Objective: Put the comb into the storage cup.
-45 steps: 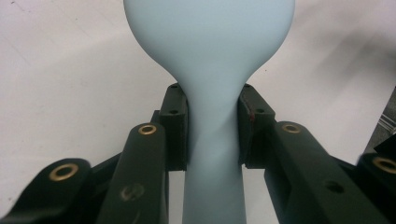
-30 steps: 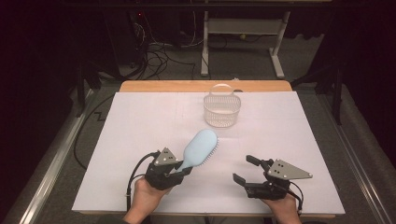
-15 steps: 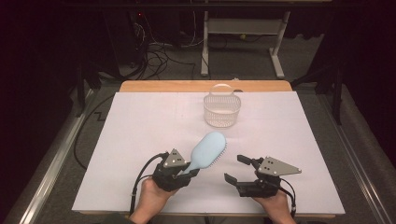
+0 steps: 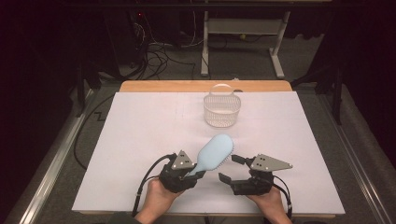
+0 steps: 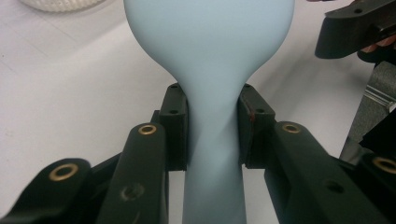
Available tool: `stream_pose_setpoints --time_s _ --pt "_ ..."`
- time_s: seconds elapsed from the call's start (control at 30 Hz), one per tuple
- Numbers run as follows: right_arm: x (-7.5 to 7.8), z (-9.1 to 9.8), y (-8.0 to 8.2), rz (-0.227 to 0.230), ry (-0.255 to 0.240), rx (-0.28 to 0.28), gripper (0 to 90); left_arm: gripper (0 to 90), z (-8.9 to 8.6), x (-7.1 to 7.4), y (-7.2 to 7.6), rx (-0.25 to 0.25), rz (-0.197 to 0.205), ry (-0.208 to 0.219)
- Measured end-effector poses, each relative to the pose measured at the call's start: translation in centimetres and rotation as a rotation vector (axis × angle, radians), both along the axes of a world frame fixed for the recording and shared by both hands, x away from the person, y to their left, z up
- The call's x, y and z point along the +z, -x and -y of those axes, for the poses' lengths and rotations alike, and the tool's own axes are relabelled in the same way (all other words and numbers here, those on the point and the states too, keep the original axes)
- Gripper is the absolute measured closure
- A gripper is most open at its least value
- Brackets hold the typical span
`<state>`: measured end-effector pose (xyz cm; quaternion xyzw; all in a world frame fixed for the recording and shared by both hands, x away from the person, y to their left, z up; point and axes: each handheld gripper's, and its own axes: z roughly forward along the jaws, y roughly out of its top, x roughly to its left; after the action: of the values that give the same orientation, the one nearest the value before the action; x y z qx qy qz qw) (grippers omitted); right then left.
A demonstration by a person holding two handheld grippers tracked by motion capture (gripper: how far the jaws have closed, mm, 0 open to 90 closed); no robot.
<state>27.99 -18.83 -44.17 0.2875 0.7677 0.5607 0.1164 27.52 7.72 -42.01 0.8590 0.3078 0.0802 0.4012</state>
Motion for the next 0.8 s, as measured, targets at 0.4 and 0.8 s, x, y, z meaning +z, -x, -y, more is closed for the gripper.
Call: stream_pose_setpoints --time_s 0.4,0.8 --pt "0.1 -0.8 -0.5 -0.039 -0.025 0.005 18.3 67.3 0.8 -0.1 0.2 -0.022 0.004 -0.013" --pt "0.3 -1.2 -0.8 -0.067 -0.054 -0.017 17.9 67.2 1.6 -0.1 0.4 -0.036 0.011 -0.024"
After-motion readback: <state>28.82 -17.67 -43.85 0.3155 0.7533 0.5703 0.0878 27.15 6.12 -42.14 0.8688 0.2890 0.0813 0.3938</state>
